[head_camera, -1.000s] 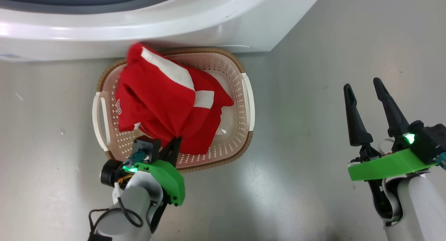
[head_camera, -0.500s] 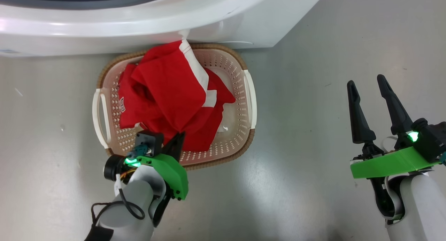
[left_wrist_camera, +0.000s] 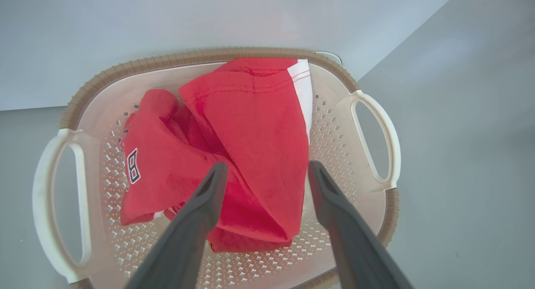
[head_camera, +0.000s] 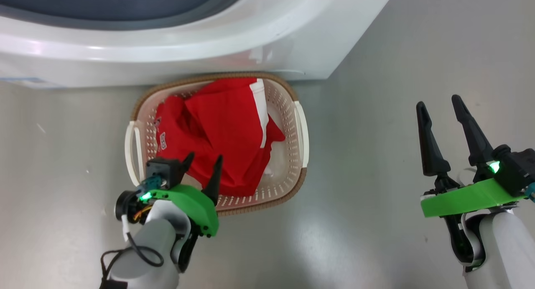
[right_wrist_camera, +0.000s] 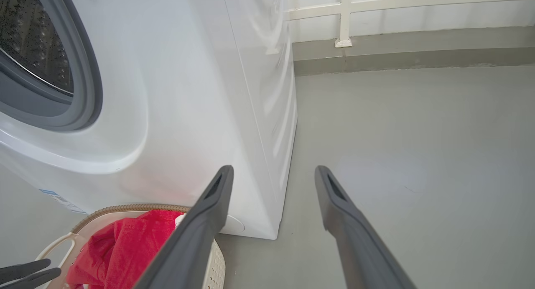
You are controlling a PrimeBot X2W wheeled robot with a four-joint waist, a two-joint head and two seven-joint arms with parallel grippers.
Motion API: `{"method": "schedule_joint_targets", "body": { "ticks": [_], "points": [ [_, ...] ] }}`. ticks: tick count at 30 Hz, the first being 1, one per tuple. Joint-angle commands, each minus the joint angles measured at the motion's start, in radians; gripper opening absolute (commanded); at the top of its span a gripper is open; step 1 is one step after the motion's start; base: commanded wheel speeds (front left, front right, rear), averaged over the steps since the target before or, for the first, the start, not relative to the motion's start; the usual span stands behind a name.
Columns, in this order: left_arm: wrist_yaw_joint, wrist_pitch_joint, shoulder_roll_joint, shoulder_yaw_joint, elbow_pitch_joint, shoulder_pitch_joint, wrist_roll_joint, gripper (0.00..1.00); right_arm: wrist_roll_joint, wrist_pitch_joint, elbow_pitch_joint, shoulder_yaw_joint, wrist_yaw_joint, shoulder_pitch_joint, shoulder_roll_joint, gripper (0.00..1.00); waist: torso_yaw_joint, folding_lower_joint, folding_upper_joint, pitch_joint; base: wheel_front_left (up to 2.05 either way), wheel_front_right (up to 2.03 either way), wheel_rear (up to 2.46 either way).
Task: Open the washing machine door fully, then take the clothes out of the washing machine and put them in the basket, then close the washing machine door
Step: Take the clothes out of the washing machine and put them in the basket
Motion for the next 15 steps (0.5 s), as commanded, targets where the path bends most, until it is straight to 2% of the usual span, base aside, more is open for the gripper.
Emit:
{"method": "schedule_joint_targets", "body": {
  "ticks": [1,15],
  "points": [
    [0.009,-0.005,0.026,0.057,-0.032,0.052,0.022,1.0,0.006,-0.006,-0.013,0.022,0.005,0.038,-0.008,1.0,0.005,0.0,0.0,-0.056,0.0,0.0,0.0],
    [-0.009,-0.005,0.028,0.281,-0.222,0.205,0.189,1.0,0.013,-0.006,0.02,0.027,0.005,0.126,-0.018,1.0,0.021,0.0,0.0,-0.238,0.0,0.0,0.0]
  ]
}}
